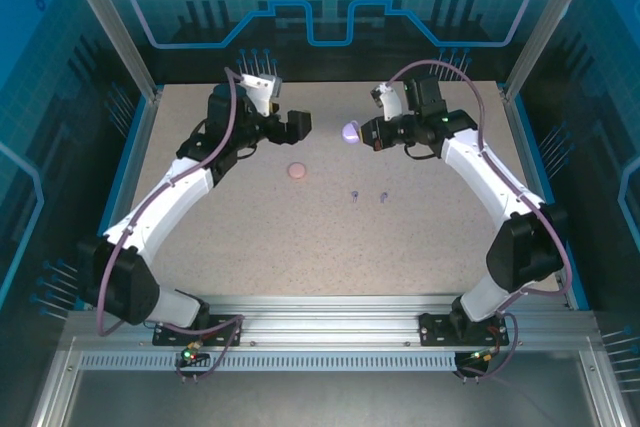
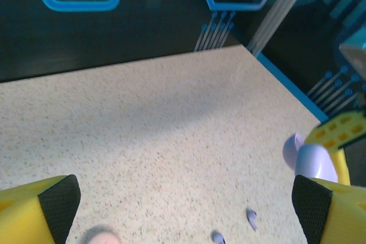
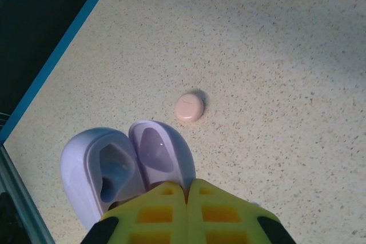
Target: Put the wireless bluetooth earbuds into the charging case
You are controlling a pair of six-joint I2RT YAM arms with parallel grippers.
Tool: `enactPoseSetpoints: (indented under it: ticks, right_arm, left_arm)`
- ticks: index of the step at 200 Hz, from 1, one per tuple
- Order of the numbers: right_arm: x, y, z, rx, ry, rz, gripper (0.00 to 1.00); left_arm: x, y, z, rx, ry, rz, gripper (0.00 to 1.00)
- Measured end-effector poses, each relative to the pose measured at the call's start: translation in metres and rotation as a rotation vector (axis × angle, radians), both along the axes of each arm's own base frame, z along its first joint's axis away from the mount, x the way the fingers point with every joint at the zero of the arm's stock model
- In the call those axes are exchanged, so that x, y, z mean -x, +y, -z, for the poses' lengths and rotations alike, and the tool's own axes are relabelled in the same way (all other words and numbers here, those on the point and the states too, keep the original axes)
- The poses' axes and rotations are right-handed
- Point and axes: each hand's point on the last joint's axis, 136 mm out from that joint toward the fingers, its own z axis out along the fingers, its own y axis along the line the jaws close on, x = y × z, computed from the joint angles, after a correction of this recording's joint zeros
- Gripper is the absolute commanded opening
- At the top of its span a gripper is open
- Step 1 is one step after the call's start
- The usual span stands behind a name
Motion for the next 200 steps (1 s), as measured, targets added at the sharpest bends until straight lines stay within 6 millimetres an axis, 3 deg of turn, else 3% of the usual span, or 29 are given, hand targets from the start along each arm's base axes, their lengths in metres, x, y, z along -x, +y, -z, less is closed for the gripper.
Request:
enactPoseSetpoints:
  ticks: [32, 59, 122, 200]
  right_arm:
    - [-0.005, 0.004, -0.009, 0.021, -0.045, -0.053, 0.00]
    - [-0.009, 0.006, -0.003, 0.049, -0.051, -0.092, 0.00]
    - [0.003, 0.011, 0.012, 0.073, -0.031, -0.190, 0.00]
    - [0.027, 0.030, 0.017, 0.090, -0.018, -0.300, 0.00]
  left_arm:
    - [0.008, -0.019, 0.014, -0.016, 0.082, 0.136, 0.99]
    - [0.019, -0.033, 0.021, -0.005, 0.148, 0.245, 0.98]
    - [0.044, -0.063, 0.018, 0.050, 0.312, 0.514, 0.76]
    - [0.072, -0.075, 0.036, 0.071, 0.462, 0.633, 0.56]
